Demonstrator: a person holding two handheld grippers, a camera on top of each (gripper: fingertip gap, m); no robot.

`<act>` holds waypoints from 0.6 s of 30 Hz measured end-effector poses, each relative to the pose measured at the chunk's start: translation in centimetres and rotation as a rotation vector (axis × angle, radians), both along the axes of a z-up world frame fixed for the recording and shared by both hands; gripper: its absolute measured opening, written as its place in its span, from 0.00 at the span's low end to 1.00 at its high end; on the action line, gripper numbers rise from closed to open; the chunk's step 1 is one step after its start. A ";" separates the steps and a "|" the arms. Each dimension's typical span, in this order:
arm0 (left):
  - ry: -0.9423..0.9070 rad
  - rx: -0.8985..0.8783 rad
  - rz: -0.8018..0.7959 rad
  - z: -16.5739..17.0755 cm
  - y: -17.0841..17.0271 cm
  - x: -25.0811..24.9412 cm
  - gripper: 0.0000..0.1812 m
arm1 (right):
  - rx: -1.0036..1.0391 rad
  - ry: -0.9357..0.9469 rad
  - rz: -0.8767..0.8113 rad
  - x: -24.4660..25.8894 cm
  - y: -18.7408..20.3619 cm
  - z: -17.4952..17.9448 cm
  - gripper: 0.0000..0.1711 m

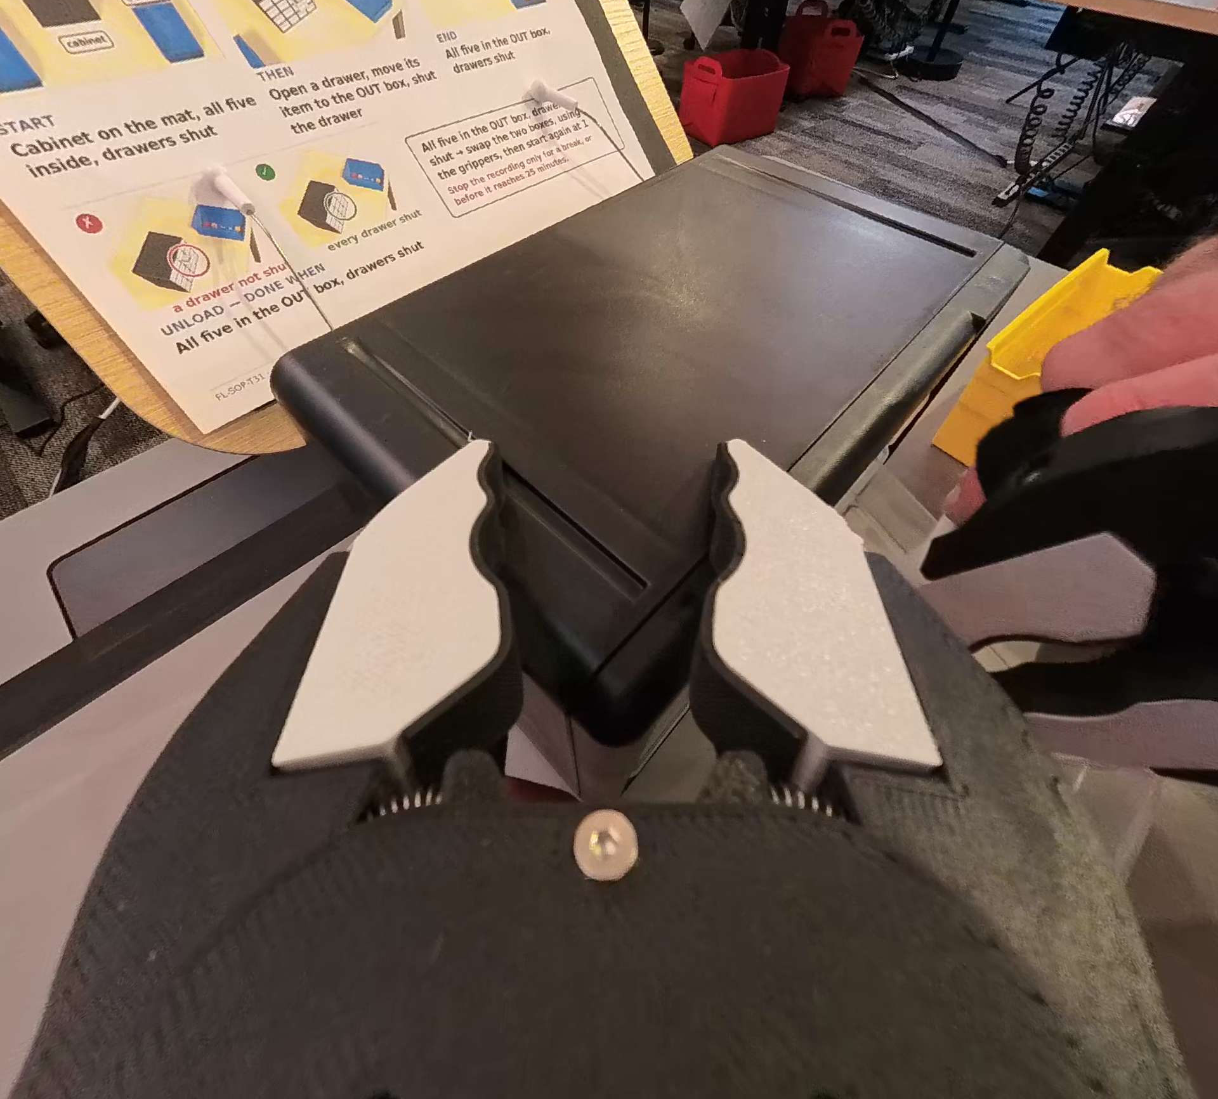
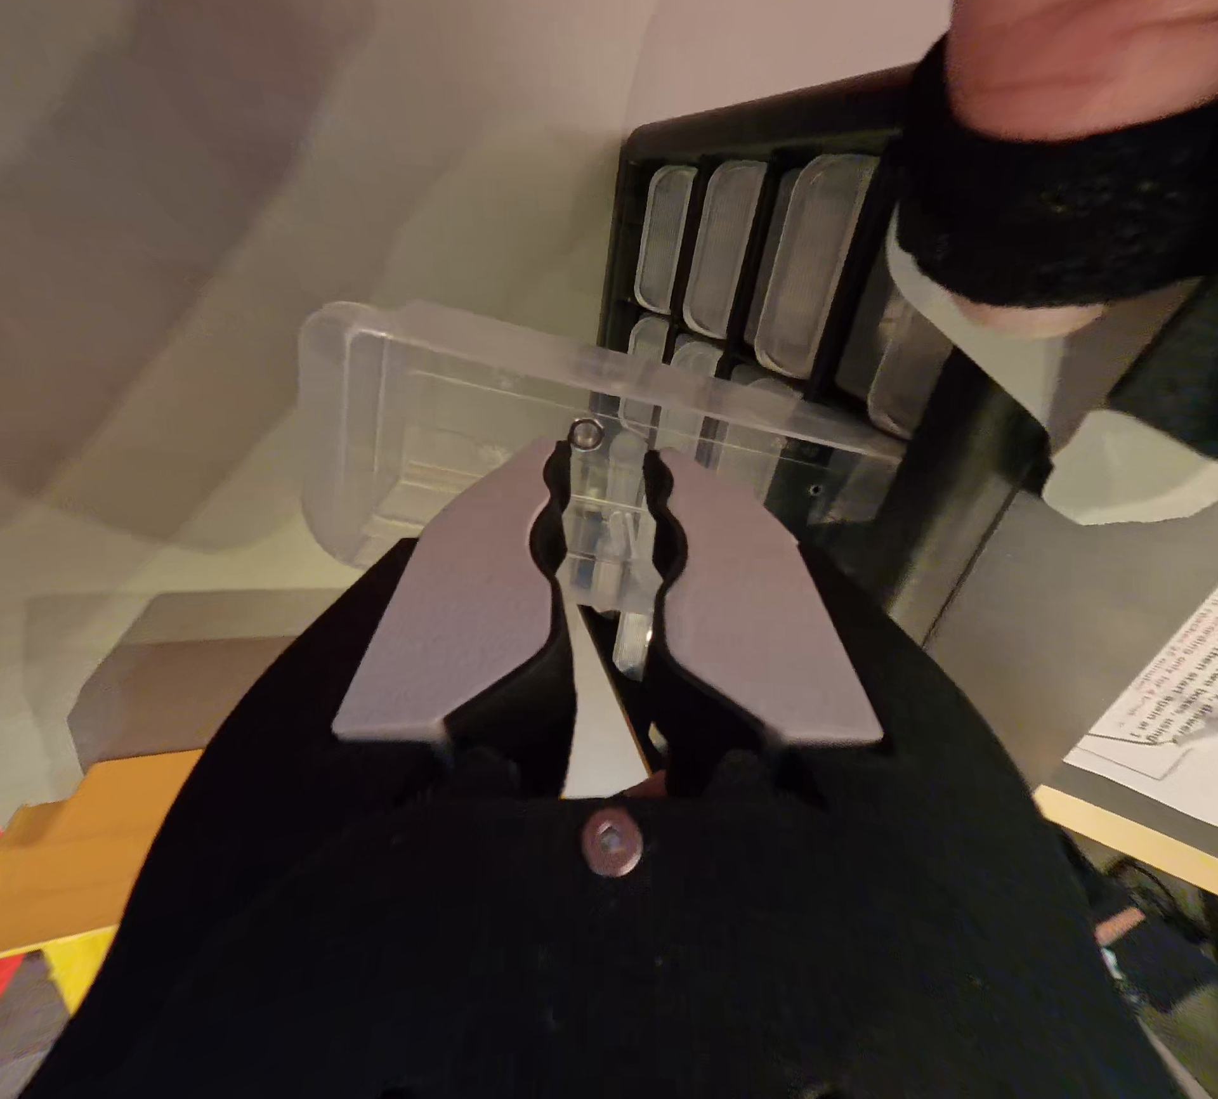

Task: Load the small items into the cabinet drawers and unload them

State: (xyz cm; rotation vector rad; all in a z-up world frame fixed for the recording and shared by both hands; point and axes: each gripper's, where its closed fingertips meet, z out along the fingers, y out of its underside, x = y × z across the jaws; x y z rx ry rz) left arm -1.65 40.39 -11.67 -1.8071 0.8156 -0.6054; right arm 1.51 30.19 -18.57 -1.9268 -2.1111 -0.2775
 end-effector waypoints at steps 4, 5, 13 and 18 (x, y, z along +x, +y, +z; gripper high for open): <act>-0.002 0.001 -0.001 0.0 0.0 0.0 0.34 | 0.018 0.018 0.007 -0.2 0.2 0.1 0.12; -0.003 0.001 -0.001 0.0 0.0 0.0 0.34 | 0.018 0.017 0.013 -0.2 0.1 0.1 0.14; -0.003 0.002 -0.002 0.0 0.0 0.0 0.34 | 0.002 0.000 0.031 -1.1 -1.0 -0.5 0.14; -0.003 0.002 -0.002 0.0 0.0 0.0 0.34 | 0.032 -0.024 0.045 -1.0 -0.8 -0.6 0.05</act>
